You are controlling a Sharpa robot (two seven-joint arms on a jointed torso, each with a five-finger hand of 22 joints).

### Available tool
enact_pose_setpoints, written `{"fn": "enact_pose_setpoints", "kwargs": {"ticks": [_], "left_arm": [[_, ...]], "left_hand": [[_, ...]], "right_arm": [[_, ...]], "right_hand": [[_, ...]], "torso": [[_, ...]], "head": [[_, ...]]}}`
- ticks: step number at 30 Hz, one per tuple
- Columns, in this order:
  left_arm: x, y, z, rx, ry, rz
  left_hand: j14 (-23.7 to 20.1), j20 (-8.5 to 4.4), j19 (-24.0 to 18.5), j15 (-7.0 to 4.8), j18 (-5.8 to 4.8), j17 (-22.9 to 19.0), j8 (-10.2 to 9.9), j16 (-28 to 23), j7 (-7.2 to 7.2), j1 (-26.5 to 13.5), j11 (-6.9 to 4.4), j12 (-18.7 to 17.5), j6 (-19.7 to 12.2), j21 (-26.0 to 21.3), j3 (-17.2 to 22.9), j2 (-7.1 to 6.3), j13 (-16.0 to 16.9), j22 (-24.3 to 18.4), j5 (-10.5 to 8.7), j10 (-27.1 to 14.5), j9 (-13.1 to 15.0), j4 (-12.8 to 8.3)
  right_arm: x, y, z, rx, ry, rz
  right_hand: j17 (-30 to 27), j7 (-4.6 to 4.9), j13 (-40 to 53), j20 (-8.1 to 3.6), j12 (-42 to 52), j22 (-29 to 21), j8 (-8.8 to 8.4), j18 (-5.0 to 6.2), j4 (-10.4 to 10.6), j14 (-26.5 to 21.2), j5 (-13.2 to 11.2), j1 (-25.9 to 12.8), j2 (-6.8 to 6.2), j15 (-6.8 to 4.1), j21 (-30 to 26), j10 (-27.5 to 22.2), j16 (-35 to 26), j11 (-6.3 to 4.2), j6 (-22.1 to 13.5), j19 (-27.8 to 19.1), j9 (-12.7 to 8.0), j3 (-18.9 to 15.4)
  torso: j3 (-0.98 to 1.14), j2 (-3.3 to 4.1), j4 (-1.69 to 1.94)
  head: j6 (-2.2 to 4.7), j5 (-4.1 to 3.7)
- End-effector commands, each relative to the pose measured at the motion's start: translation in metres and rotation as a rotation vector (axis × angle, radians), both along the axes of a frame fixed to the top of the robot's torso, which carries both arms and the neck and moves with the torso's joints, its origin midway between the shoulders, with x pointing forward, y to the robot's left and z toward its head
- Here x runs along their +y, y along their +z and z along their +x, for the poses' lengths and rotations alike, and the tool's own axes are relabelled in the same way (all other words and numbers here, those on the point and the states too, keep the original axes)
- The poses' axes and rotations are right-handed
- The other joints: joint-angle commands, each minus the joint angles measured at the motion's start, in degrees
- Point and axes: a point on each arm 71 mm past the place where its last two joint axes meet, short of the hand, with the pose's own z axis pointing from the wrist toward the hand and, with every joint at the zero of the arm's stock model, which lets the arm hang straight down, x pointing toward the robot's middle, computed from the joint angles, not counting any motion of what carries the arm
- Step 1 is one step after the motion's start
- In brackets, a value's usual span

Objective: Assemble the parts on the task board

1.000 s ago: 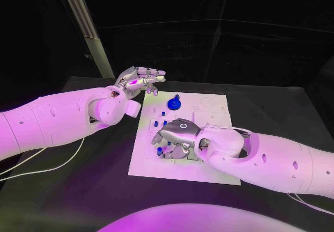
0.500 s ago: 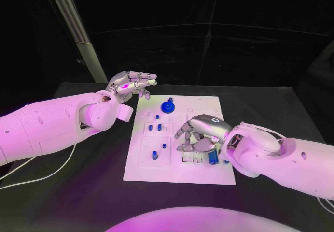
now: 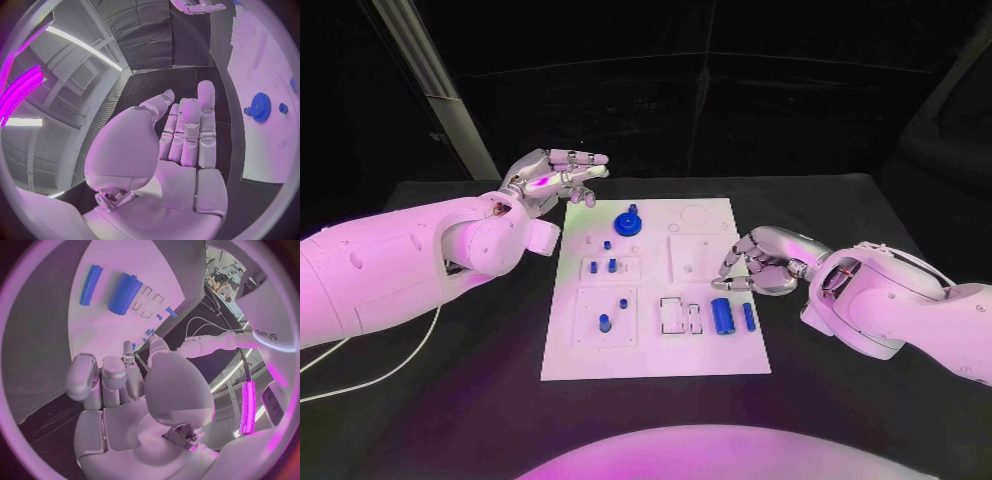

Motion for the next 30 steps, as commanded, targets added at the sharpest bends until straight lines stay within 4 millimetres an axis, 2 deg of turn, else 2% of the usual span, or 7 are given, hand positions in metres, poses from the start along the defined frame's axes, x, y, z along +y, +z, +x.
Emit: {"fn": "enact_pose_setpoints", "kwargs": {"ticks": [1, 4, 9, 13, 15, 18, 30], "left_arm": [[-0.001, 0.001, -0.001, -0.004, -0.012, -0.011], [0.0, 0.001, -0.001, -0.003, -0.013, -0.01], [0.001, 0.0, -0.001, -0.002, -0.011, -0.009], [0.001, 0.0, -0.001, -0.001, -0.011, -0.008], [0.001, 0.0, -0.002, -0.001, -0.011, -0.008], [0.002, 0.0, -0.002, -0.001, -0.01, -0.008], [0.003, 0.0, -0.002, 0.0, -0.01, -0.007]], "left_hand": [[-0.3, 0.26, -0.1, -0.02, 0.34, 0.0, 0.2, -0.1, 0.02, 0.2, 0.11, 0.3, -0.4, -0.3, 0.0, 0.22, 0.0, -0.1, 0.37, -0.4, 0.0, -0.3], [-0.3, 0.26, -0.1, -0.02, 0.34, 0.0, 0.2, -0.1, 0.02, 0.2, 0.11, 0.3, -0.4, -0.3, 0.0, 0.22, 0.0, -0.1, 0.37, -0.4, 0.0, -0.3], [-0.3, 0.26, -0.1, -0.02, 0.34, 0.0, 0.2, -0.1, 0.02, 0.2, 0.11, 0.3, -0.4, -0.3, 0.0, 0.22, 0.0, -0.1, 0.37, -0.4, 0.0, -0.3], [-0.3, 0.26, -0.1, -0.02, 0.34, 0.0, 0.2, -0.1, 0.02, 0.2, 0.11, 0.3, -0.4, -0.3, 0.0, 0.22, 0.0, -0.1, 0.37, -0.4, 0.0, -0.3], [-0.3, 0.26, -0.1, -0.02, 0.34, 0.0, 0.2, -0.1, 0.02, 0.2, 0.11, 0.3, -0.4, -0.3, 0.0, 0.22, 0.0, -0.1, 0.37, -0.4, 0.0, -0.3], [-0.3, 0.26, -0.1, -0.02, 0.34, 0.0, 0.2, -0.1, 0.02, 0.2, 0.11, 0.3, -0.4, -0.3, 0.0, 0.22, 0.0, -0.1, 0.37, -0.4, 0.0, -0.3], [-0.3, 0.26, -0.1, -0.02, 0.34, 0.0, 0.2, -0.1, 0.02, 0.2, 0.11, 0.3, -0.4, -0.3, 0.0, 0.22, 0.0, -0.1, 0.37, -0.4, 0.0, -0.3]], "right_arm": [[-0.004, -0.008, -0.002, 0.087, -0.048, -0.101], [-0.005, -0.011, -0.003, 0.115, -0.06, -0.144], [-0.003, -0.019, -0.004, 0.156, -0.074, -0.21], [0.0, -0.023, -0.004, 0.179, -0.083, -0.243], [0.002, -0.026, -0.004, 0.191, -0.086, -0.262], [0.006, -0.029, -0.005, 0.204, -0.084, -0.277], [0.02, -0.039, -0.008, 0.203, -0.044, -0.329]], "right_hand": [[0.4, -0.09, 1.3, -0.13, 0.8, 1.5, 0.66, -1.04, 0.2, 0.2, -0.5, -0.6, 0.0, -0.31, 0.9, 0.7, 0.5, 0.0, -0.7, 0.7, 0.2, -1.0], [1.1, -0.11, 2.6, -0.17, 1.7, 3.4, 1.17, -1.37, 0.2, 0.3, -0.8, -1.3, 0.32, -0.33, 1.9, 1.2, 0.9, -0.03, -1.0, 1.4, 0.4, -1.8], [2.6, -0.16, 4.8, -0.32, 3.3, 7.8, 1.79, -2.15, 0.1, 0.6, -1.5, -1.2, 0.59, -0.39, 4.2, 2.2, 1.8, -0.1, -1.3, 3.0, 0.7, -2.6], [2.7, -0.1, 5.0, -0.32, 3.4, 8.3, 1.87, -2.22, 0.2, 0.6, -1.6, -1.5, 0.76, -0.37, 4.5, 2.2, 1.9, -0.05, -1.7, 3.1, 0.8, -2.9], [2.5, -0.03, 5.0, -0.27, 3.2, 8.4, 2.05, -2.24, 0.3, 0.5, -2.7, -2.5, 1.0, -0.31, 4.6, 2.1, 1.9, 0.02, -2.0, 3.1, 0.9, -3.6], [2.1, -0.02, 4.7, -0.21, 2.9, 8.5, 2.47, -2.24, 0.4, 0.4, -4.4, -4.3, 1.37, -0.25, 4.7, 1.8, 1.8, 0.07, -2.3, 3.0, 1.2, -4.5], [1.2, -0.35, 4.2, -0.23, 2.2, 8.7, 3.8, -2.24, 0.3, 0.1, -4.9, -5.0, 1.48, -0.38, 4.9, 1.3, 1.4, -0.17, -1.7, 2.9, 1.9, -5.1]], "torso": [[-0.08, -0.36, -0.42], [-0.05, -0.38, -0.41], [-0.18, -0.37, -0.41], [-0.14, -0.3, -0.37], [-0.11, -0.26, -0.38], [-0.12, -0.23, -0.45], [-0.11, -0.2, -0.39]], "head": [[0.01, 0.21], [0.16, 0.14], [0.17, -0.05], [0.35, -0.14], [0.44, -0.1], [0.18, -0.09], [0.04, -0.08]]}}
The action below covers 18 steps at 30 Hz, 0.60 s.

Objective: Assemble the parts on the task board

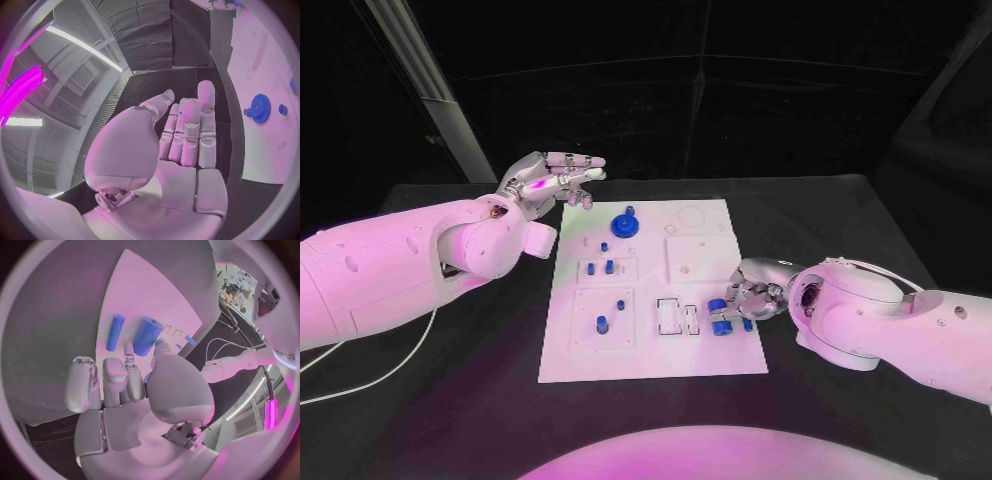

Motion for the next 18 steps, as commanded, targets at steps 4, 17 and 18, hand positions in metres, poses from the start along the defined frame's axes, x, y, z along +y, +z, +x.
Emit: {"fn": "enact_pose_setpoints", "kwargs": {"ticks": [4, 17, 18], "left_arm": [[-0.0007, 0.0013, -0.0004, -0.004, -0.011, -0.01], [0.0006, 0.0007, -0.0001, -0.002, -0.008, -0.008], [0.0007, 0.0007, -0.0001, -0.002, -0.008, -0.008]], "left_hand": [[-0.3, 0.26, -0.1, -0.02, 0.34, -0.1, 0.2, -0.1, 0.02, 0.2, 0.1, 0.3, -0.4, -0.3, 0.0, 0.22, 0.0, -0.1, 0.37, -0.4, 0.0, -0.3], [-0.3, 0.26, -0.1, -0.02, 0.34, -0.1, 0.2, -0.1, 0.02, 0.2, 0.1, 0.3, -0.4, -0.3, 0.0, 0.22, 0.0, -0.1, 0.37, -0.4, 0.0, -0.3], [-0.3, 0.26, -0.1, -0.02, 0.34, -0.1, 0.2, -0.1, 0.02, 0.2, 0.1, 0.3, -0.4, -0.3, 0.0, 0.22, 0.0, -0.1, 0.37, -0.4, 0.0, -0.3]], "right_arm": [[0.006, -0.006, -0.0028, 0.003, 0.04, -0.08], [0.0045, -0.0031, -0.0035, -0.043, -0.029, -0.049], [0.0045, -0.0021, -0.0044, -0.041, -0.038, -0.027]], "right_hand": [[-0.2, -0.62, 4.0, -0.08, -0.5, 0.3, 1.25, -0.48, -0.5, -0.1, -0.1, 2.1, 0.13, -0.42, 0.4, 0.1, -0.4, -0.41, 0.3, 0.3, 0.7, -0.1], [-0.7, -1.11, 4.0, -0.5, -1.2, 0.6, 3.23, -0.51, -5.3, -0.2, 4.1, 12.3, 5.38, -0.83, 0.6, 0.0, -0.6, -0.92, 0.6, 0.2, 2.5, 4.5], [-0.7, -1.09, 4.1, -0.5, -1.2, 0.5, 3.24, -0.5, -4.8, -0.1, 4.3, 11.7, 5.45, -0.81, 0.5, 0.0, -0.6, -0.9, 0.5, 0.2, 2.5, 4.5]], "torso": [[-0.03, 0.0, 0.08], [0.05, -0.08, 0.06], [0.0, -0.11, 0.03]], "head": [[-0.14, -0.02], [0.12, 0.23], [0.13, 0.24]]}}
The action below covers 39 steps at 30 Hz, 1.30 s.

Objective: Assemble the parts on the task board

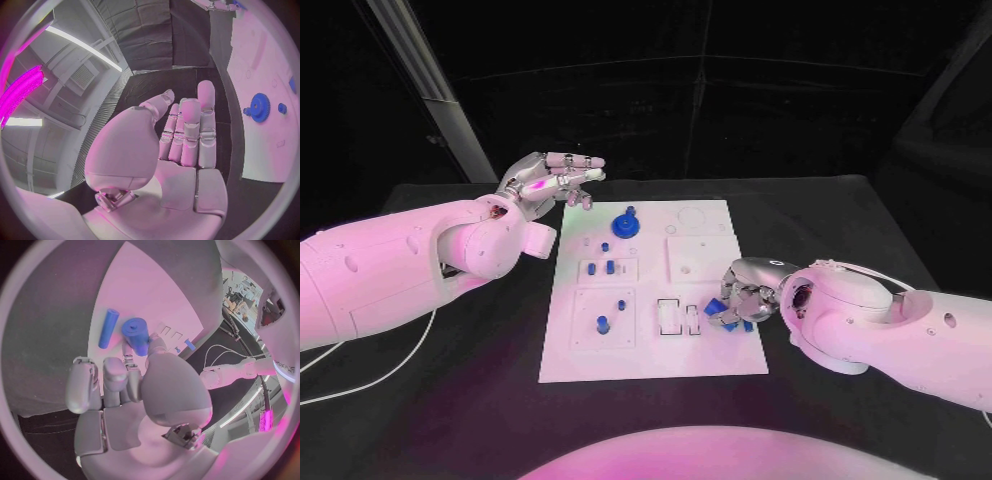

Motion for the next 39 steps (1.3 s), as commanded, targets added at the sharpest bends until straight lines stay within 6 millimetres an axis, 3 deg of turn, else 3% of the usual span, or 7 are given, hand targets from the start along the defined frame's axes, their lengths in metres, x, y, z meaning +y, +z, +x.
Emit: {"fn": "enact_pose_setpoints", "kwargs": {"ticks": [1, 8, 12, 17, 24, 33, 39], "left_arm": [[-0.001, 0.001, 0.0, -0.003, -0.009, -0.009], [-0.002, 0.0, 0.001, -0.001, -0.012, -0.008], [-0.003, 0.0, 0.001, 0.001, -0.013, -0.007], [-0.004, 0.0, 0.001, 0.001, -0.015, -0.007], [-0.005, 0.0, 0.0, 0.002, -0.018, -0.009], [-0.006, 0.0, 0.0, 0.002, -0.022, -0.01], [-0.006, 0.0, -0.001, 0.002, -0.023, -0.011]], "left_hand": [[-0.3, 0.26, -0.1, -0.02, 0.34, -0.1, 0.2, -0.1, 0.02, 0.2, 0.11, 0.3, -0.4, -0.3, 0.0, 0.22, 0.0, -0.1, 0.37, -0.4, 0.0, -0.3], [-0.3, 0.28, -0.1, 0.0, 0.34, 0.0, 0.3, 0.0, 0.03, 0.1, 0.11, 0.4, -0.4, -0.3, -0.1, 0.28, 0.0, -0.1, 0.37, -0.6, 0.0, -0.2], [-0.3, 0.28, -0.1, 0.0, 0.34, 0.0, 0.3, 0.0, 0.03, 0.1, 0.11, 0.4, -0.4, -0.3, -0.1, 0.28, 0.0, -0.1, 0.37, -0.6, 0.0, -0.2], [-0.3, 0.28, -0.1, 0.0, 0.34, 0.0, 0.3, 0.0, 0.03, 0.1, 0.11, 0.4, -0.4, -0.3, -0.1, 0.28, 0.0, -0.1, 0.37, -0.6, 0.0, -0.2], [-0.3, 0.28, -0.1, 0.0, 0.34, 0.0, 0.3, 0.0, 0.03, 0.1, 0.11, 0.4, -0.4, -0.3, -0.1, 0.28, 0.0, -0.1, 0.37, -0.6, 0.0, -0.2], [-0.3, 0.28, -0.1, 0.0, 0.34, 0.0, 0.3, 0.0, 0.03, 0.1, 0.11, 0.4, -0.4, -0.3, -0.1, 0.28, 0.0, -0.1, 0.37, -0.6, 0.0, -0.2], [-0.3, 0.28, -0.1, 0.0, 0.34, 0.0, 0.3, 0.0, 0.03, 0.1, 0.11, 0.4, -0.4, -0.3, -0.1, 0.28, 0.0, -0.1, 0.37, -0.6, 0.0, -0.2]], "right_arm": [[-0.006, -0.003, -0.004, 0.019, -0.076, 0.043], [-0.002, 0.002, -0.011, 0.068, -0.129, 0.212], [0.004, 0.004, -0.014, 0.094, -0.137, 0.274], [0.014, 0.003, -0.014, 0.121, -0.129, 0.312], [0.029, 0.001, -0.012, 0.137, -0.103, 0.337], [0.041, 0.0, -0.008, 0.127, -0.103, 0.352], [0.045, -0.002, -0.005, 0.118, -0.108, 0.346]], "right_hand": [[0.0, -0.1, 4.1, -0.3, -0.2, 0.0, 0.34, -0.5, -0.5, 0.1, 0.5, 0.6, 2.59, -0.19, 0.3, 0.1, -0.2, -0.38, 0.3, 0.0, 0.5, 1.7], [0.3, -0.16, 4.2, -0.32, -0.2, 0.0, 0.43, -0.49, -0.1, 0.1, 1.1, -0.1, 2.37, -0.22, 0.3, 0.2, -0.1, -0.42, 0.4, 0.0, 0.7, 1.6], [0.3, -0.25, 4.4, -0.37, -0.2, 0.0, 0.51, -0.49, 1.3, 0.2, 5.8, -2.0, 1.75, -0.28, 0.3, 0.4, -0.1, -0.49, 0.5, 0.0, 1.1, 0.6], [0.2, -0.34, 4.3, -0.4, -0.5, 0.0, 0.64, -0.48, 2.5, 0.2, 7.1, -3.4, 1.9, -0.32, 0.3, 0.3, -0.1, -0.55, 0.8, 0.0, 1.4, -0.3], [0.1, -0.78, 4.2, -0.59, -0.7, 0.1, 1.08, -0.48, 3.9, 0.1, 7.0, -4.8, 2.57, -0.58, 0.3, 0.4, -0.2, -0.9, 2.0, 0.0, 2.1, -1.1], [-0.1, -1.23, 4.3, -0.86, -0.8, 0.0, 1.47, -0.46, 4.1, 0.1, 6.4, -6.4, 3.34, -0.87, 0.3, 0.5, -0.3, -1.26, 3.0, 0.0, 2.9, -2.0], [-0.4, -1.45, 4.2, -1.05, -1.1, 0.0, 1.63, -0.47, 4.1, 0.1, 4.3, -8.0, 3.55, -1.04, 0.2, 0.5, -0.5, -1.46, 3.2, 0.0, 3.7, -3.2]], "torso": [[0.02, -0.09, -0.05], [-0.11, -0.04, 0.15], [-0.05, 0.07, 0.13], [-0.04, 0.11, 0.08], [-0.03, 0.09, 0.0], [-0.01, 0.14, 0.06], [0.01, 0.14, 0.08]], "head": [[0.08, 0.12], [0.36, -0.12], [0.4, 0.11], [0.42, 0.35], [0.36, 0.56], [0.4, 0.63], [0.39, 0.73]]}}
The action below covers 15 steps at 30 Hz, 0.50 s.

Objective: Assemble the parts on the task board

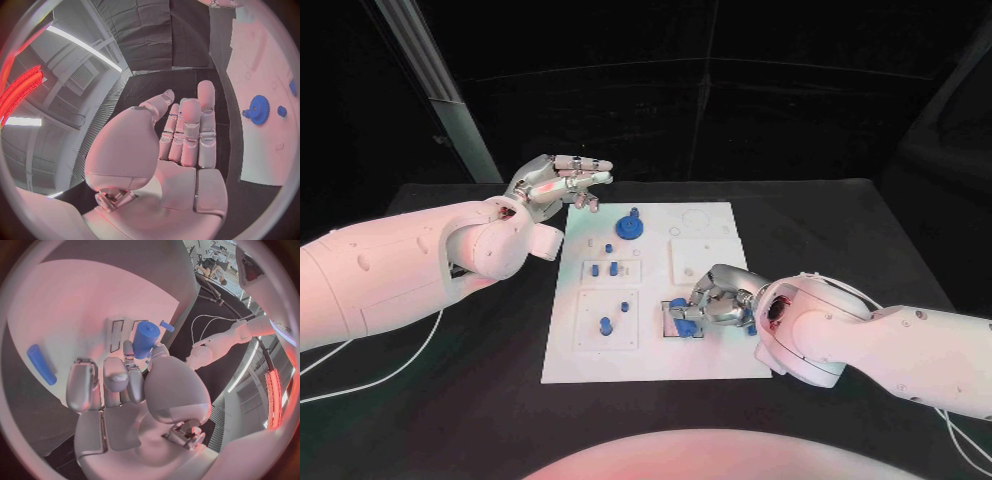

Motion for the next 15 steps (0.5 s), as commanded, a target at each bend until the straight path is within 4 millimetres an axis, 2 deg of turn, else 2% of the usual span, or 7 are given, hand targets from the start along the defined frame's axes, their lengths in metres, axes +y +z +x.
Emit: {"fn": "enact_pose_setpoints", "kwargs": {"ticks": [1, 3, 5, 8, 11, 13, 15], "left_arm": [[-0.0018, 0.0014, -0.0005, -0.002, -0.013, -0.01], [-0.0018, 0.0014, -0.0005, -0.002, -0.013, -0.01], [-0.0019, 0.0014, -0.0005, -0.002, -0.013, -0.01], [-0.0019, 0.0015, -0.0006, -0.002, -0.013, -0.01], [-0.0016, 0.0015, -0.0006, -0.002, -0.013, -0.01], [-0.0013, 0.0015, -0.0007, -0.002, -0.012, -0.01], [-0.001, 0.0015, -0.0007, -0.002, -0.012, -0.01]], "left_hand": [[-0.3, 0.28, -0.1, 0.0, 0.34, 0.0, 0.3, 0.0, 0.03, 0.1, -0.09, 0.2, -0.4, -0.3, -0.1, 0.28, 0.0, -0.1, 0.37, -0.4, 0.0, -0.2], [-0.3, 0.28, -0.1, 0.0, 0.34, 0.0, 0.3, 0.0, 0.03, 0.1, -0.09, 0.2, -0.4, -0.3, -0.1, 0.28, 0.0, -0.1, 0.37, -0.4, 0.0, -0.2], [-0.3, 0.28, -0.1, 0.0, 0.34, 0.0, 0.3, 0.0, 0.03, 0.1, -0.09, 0.2, -0.4, -0.3, -0.1, 0.28, 0.0, -0.1, 0.37, -0.4, 0.0, -0.2], [-0.3, 0.29, -0.1, 0.0, 0.34, 0.0, 0.3, 0.0, 0.04, 0.1, -0.09, 0.3, -0.4, -0.4, -0.1, 0.32, 0.0, -0.1, 0.38, -0.4, 0.0, -0.3], [-0.3, 0.29, -0.1, 0.0, 0.34, 0.0, 0.3, 0.0, 0.04, 0.1, -0.09, 0.3, -0.4, -0.4, -0.1, 0.32, 0.0, -0.1, 0.38, -0.4, 0.0, -0.3], [-0.3, 0.29, -0.1, 0.0, 0.34, 0.0, 0.3, 0.0, 0.04, 0.1, -0.09, 0.3, -0.4, -0.4, -0.1, 0.32, 0.0, -0.1, 0.38, -0.4, 0.0, -0.3], [-0.3, 0.29, -0.1, 0.0, 0.34, 0.0, 0.3, 0.0, 0.04, 0.1, -0.09, 0.3, -0.4, -0.4, -0.1, 0.32, 0.0, -0.1, 0.38, -0.4, 0.0, -0.3]], "right_arm": [[0.0014, 0.0009, 0.0025, -0.016, -0.015, 0.006], [0.0032, 0.0002, 0.0032, -0.016, -0.01, -0.002], [0.0046, -0.0005, 0.0035, -0.014, -0.004, -0.01], [0.0063, -0.0015, 0.0039, -0.013, 0.007, -0.032], [0.0067, -0.0019, 0.0043, -0.019, 0.016, -0.056], [0.0063, -0.0019, 0.0043, -0.024, 0.02, -0.066], [0.0056, -0.0017, 0.0043, -0.031, 0.022, -0.077]], "right_hand": [[-0.2, -1.42, 4.1, -0.41, -0.4, 0.0, 0.35, -0.47, 0.0, -0.2, -1.8, -1.0, 0.13, -0.45, 0.2, 0.2, -0.3, -0.45, 1.5, 0.1, 0.4, -0.7], [-0.4, -1.44, 3.9, -0.44, -0.7, 0.0, 0.34, -0.48, 0.0, -0.2, -3.7, -1.7, 0.17, -0.47, 0.2, 0.1, -0.4, -0.47, 1.4, 0.1, 0.7, -1.4], [-0.8, -1.43, 3.5, -0.44, -1.1, 0.0, 0.31, -0.48, 0.0, -0.3, -7.2, -2.8, 0.15, -0.47, 0.2, -0.1, -0.6, -0.45, 1.3, 0.1, 1.0, -2.3], [-1.8, -1.36, 2.6, -0.43, -2.4, -0.3, 0.16, -0.44, -0.1, -0.5, -14.8, -5.6, -0.09, -0.4, 0.0, -0.7, -1.2, -0.34, 0.9, 0.0, 1.5, -4.5], [-3.4, -1.17, 1.1, -0.29, -4.1, -0.7, 0.0, -0.36, 0.1, -0.8, -20.4, -8.8, -1.24, -0.27, -0.3, -1.6, -2.1, -0.21, 0.4, -0.2, 2.0, -6.3], [-4.0, -1.14, 0.7, -0.23, -4.7, -0.8, -0.04, -0.34, 0.2, -0.8, -21.3, -10.3, -1.97, -0.23, -0.4, -1.8, -2.5, -0.14, 0.3, -0.2, 2.3, -6.5], [-4.2, -1.13, 0.5, -0.23, -4.9, -0.8, -0.05, -0.33, 0.2, -0.9, -21.3, -10.6, -2.14, -0.22, -0.5, -1.9, -2.7, -0.15, 0.2, -0.3, 2.3, -6.4]], "torso": [[0.02, -0.01, 0.03], [0.02, -0.01, 0.04], [0.02, -0.01, 0.02], [0.02, 0.02, 0.04], [0.04, -0.03, -0.01], [0.04, -0.04, -0.05], [0.03, -0.02, -0.06]], "head": [[0.0, 0.06], [0.0, 0.06], [-0.02, 0.13], [-0.07, 0.14], [-0.14, 0.21], [-0.26, 0.25], [-0.25, 0.25]]}}
